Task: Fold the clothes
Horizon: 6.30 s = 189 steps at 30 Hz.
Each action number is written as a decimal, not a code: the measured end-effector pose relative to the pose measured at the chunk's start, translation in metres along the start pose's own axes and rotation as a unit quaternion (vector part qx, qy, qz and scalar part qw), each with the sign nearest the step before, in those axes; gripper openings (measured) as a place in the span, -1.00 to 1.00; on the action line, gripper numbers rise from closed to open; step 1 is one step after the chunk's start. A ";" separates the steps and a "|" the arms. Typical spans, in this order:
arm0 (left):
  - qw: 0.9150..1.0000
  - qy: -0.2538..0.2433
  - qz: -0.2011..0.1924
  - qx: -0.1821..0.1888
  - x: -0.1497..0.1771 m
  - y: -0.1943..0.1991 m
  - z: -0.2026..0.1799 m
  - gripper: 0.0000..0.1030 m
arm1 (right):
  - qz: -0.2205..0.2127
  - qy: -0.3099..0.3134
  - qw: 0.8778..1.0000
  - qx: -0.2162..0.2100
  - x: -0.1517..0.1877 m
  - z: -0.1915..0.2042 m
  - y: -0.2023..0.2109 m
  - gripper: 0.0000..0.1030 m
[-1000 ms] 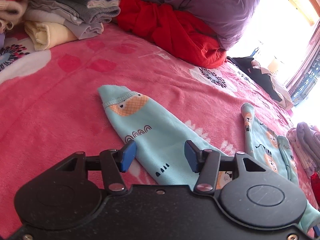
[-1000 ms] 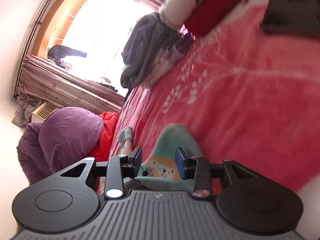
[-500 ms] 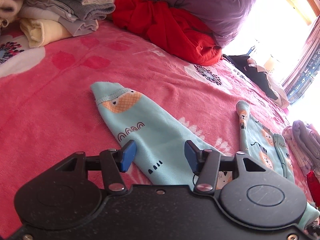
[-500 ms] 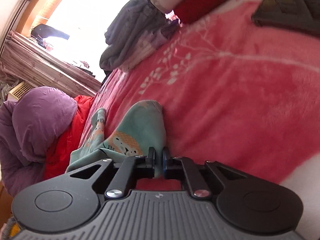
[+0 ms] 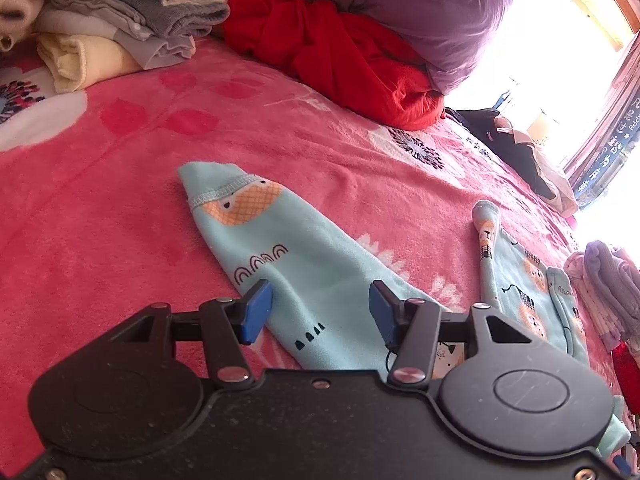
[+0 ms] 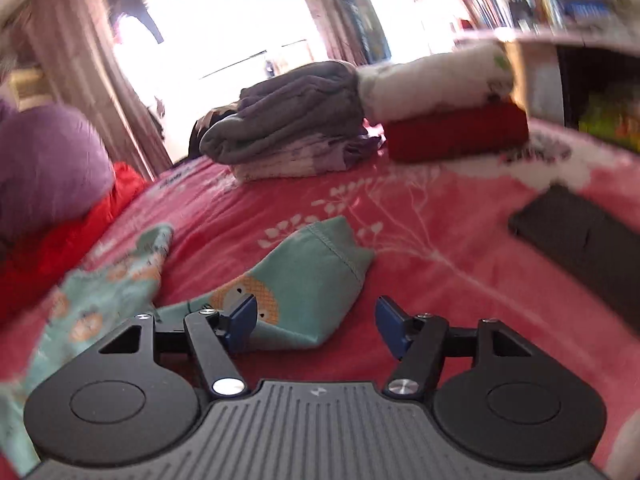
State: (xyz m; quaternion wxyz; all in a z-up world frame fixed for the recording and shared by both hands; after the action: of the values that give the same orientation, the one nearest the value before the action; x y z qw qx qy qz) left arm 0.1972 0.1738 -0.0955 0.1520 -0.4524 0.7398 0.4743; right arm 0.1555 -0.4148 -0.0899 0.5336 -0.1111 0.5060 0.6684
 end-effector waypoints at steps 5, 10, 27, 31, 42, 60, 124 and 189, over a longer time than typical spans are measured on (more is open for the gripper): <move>1.000 -0.013 0.002 -0.001 0.002 -0.002 -0.004 0.04 | 0.061 -0.261 0.959 -0.093 0.024 -0.039 -0.019 0.24; 1.000 -0.020 0.003 -0.006 0.004 -0.005 -0.004 0.04 | 0.069 -0.286 0.948 -0.120 0.016 -0.029 -0.048 0.01; 0.998 -0.053 0.013 -0.013 0.007 -0.013 -0.008 0.18 | -0.018 -0.100 0.994 0.028 -0.073 -0.037 -0.059 -0.82; 0.998 -0.058 0.014 -0.014 0.010 -0.011 -0.007 0.18 | -0.012 -0.097 0.992 0.082 -0.056 -0.059 -0.066 -0.80; 0.999 -0.031 -0.006 -0.026 0.009 0.020 -0.001 0.18 | -0.079 -0.017 0.989 0.124 -0.063 -0.052 -0.027 0.33; 0.952 -0.232 0.069 0.187 0.136 0.083 -0.184 0.18 | 0.033 0.104 0.988 -0.112 0.063 0.100 0.051 0.03; 0.737 -0.563 0.257 0.272 0.207 0.006 -0.322 -0.88 | 0.147 -0.066 0.980 -0.119 0.098 0.044 0.019 -0.46; 0.656 -0.734 0.053 0.166 0.240 0.006 -0.273 -0.66 | 0.171 -0.137 0.958 -0.183 0.106 0.046 0.023 -0.01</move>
State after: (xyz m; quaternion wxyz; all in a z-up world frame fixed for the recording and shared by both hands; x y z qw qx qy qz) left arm 0.1176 -0.1804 -0.1115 0.6929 0.1157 0.4768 0.5283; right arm 0.1119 -0.3124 -0.1286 0.4457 -0.0261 0.3085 0.8399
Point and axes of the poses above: each gripper's, at about its wrist camera, not at the fingertips, and y roughly against the way its jaws point, z to its left, x to its underside, the point moved 10 cm from there along -y, roughly the way its jaws point, and after that the axes turned 7 degrees about x, right-handed, at the moved point
